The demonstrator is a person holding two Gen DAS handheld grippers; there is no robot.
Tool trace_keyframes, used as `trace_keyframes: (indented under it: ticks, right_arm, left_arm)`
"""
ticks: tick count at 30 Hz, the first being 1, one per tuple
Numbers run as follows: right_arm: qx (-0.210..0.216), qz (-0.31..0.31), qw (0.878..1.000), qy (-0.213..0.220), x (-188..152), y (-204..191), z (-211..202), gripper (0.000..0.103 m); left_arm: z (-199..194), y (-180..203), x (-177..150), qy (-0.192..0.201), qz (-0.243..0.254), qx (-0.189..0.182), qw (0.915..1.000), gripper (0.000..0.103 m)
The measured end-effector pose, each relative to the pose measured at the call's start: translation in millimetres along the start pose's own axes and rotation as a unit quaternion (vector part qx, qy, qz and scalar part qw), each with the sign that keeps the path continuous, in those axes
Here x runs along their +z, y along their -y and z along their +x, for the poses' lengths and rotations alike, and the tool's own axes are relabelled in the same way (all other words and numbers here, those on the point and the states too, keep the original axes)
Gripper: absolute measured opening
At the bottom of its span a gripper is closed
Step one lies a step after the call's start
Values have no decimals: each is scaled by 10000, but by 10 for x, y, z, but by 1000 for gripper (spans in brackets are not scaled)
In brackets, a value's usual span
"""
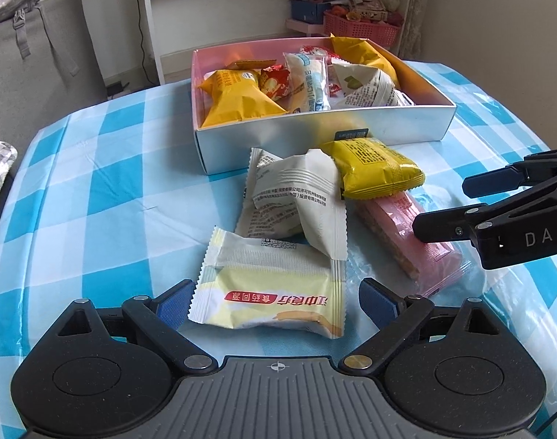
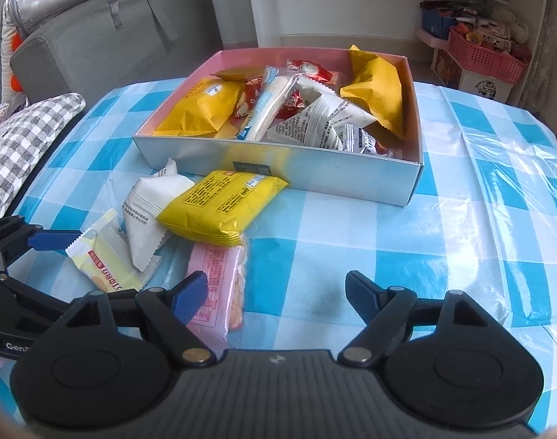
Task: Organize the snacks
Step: 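Move the left gripper to the white grey-printed pack while the right gripper approaches the pink wafer pack, then grasp the white pack with the left gripper while the right gripper grasps the pink wafer pack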
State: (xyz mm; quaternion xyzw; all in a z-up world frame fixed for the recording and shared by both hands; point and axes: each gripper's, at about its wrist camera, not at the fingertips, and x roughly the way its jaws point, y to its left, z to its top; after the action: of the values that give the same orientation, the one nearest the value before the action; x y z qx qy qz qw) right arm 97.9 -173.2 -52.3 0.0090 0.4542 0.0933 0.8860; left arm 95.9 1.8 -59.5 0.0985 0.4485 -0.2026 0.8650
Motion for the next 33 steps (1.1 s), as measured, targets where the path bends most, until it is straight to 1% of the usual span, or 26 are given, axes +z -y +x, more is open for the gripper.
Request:
trace_keyframes:
  ticks: [3, 7, 8, 9, 11, 13, 15, 16, 17, 18, 19, 20, 21, 22, 23, 24, 27, 33]
  right_arm:
    - [117, -82, 9999, -35, -1, -52, 19, 77]
    - [145, -240, 9996, -74, -7, -127, 62, 75]
    - [136, -246, 9996, -74, -9, -134, 75, 73]
    - [131, -250, 9996, -84, -9, -138, 87, 72]
    - [88, -305, 9995, -59, -21, -156, 96, 72]
    - [34, -404, 9992, -26, -35, -182, 97, 71]
    - [2, -530, 9986, 23, -54, -211, 93, 64]
    - [-16, -628, 9980, 49, -69, -232, 89, 62]
    - [-28, -697, 9975, 62, -76, -248, 84, 56]
    - [-50, -783, 9969, 70, -77, -265, 76, 47]
    - [-68, -846, 9964, 68, -74, -275, 68, 43]
    - [-67, -883, 9961, 52, -70, -274, 56, 32]
    - [-46, -873, 9962, 32, -65, -264, 45, 30]
    - [-21, -848, 9964, 13, -60, -250, 35, 30]
    - [13, -827, 9966, -7, -55, -233, 24, 30]
    - [43, -798, 9968, -27, -54, -223, 13, 30]
    - [70, -742, 9972, -55, -51, -195, -20, 29]
    - [-52, -593, 9982, -110, -47, -131, -81, 29]
  left_arm:
    - [52, 29, -18, -23, 102, 170, 9998, 96]
    - [28, -6, 6, 51, -62, 241, 9997, 83]
    - [23, -6, 5, 64, -55, 244, 9997, 78]
    - [11, -19, 6, 88, -77, 228, 9997, 77]
    - [-10, -30, 9, 96, -97, 228, 9996, 67]
    - [-17, -47, 14, 85, -126, 212, 9997, 64]
    - [-22, -47, 14, 74, -112, 221, 9997, 53]
    - [-28, -40, 16, 60, -90, 251, 9996, 51]
    - [-31, -34, 17, 40, -90, 254, 9996, 50]
    - [-36, -26, 14, 28, -84, 253, 9996, 49]
    - [-40, -21, 14, 16, -73, 250, 9997, 47]
    - [-46, -17, 14, 5, -67, 242, 9997, 45]
    - [-55, -20, 11, -6, -72, 222, 9997, 43]
    - [-61, -20, 8, -21, -76, 200, 9998, 31]
    - [-70, -16, 6, -24, -63, 256, 9997, 12]
    - [-75, -25, 11, -61, -77, 321, 9994, 12]
    - [-92, -101, -4, -99, -238, 198, 9995, 12]
    - [-153, -268, -35, -234, -567, 184, 9980, 12]
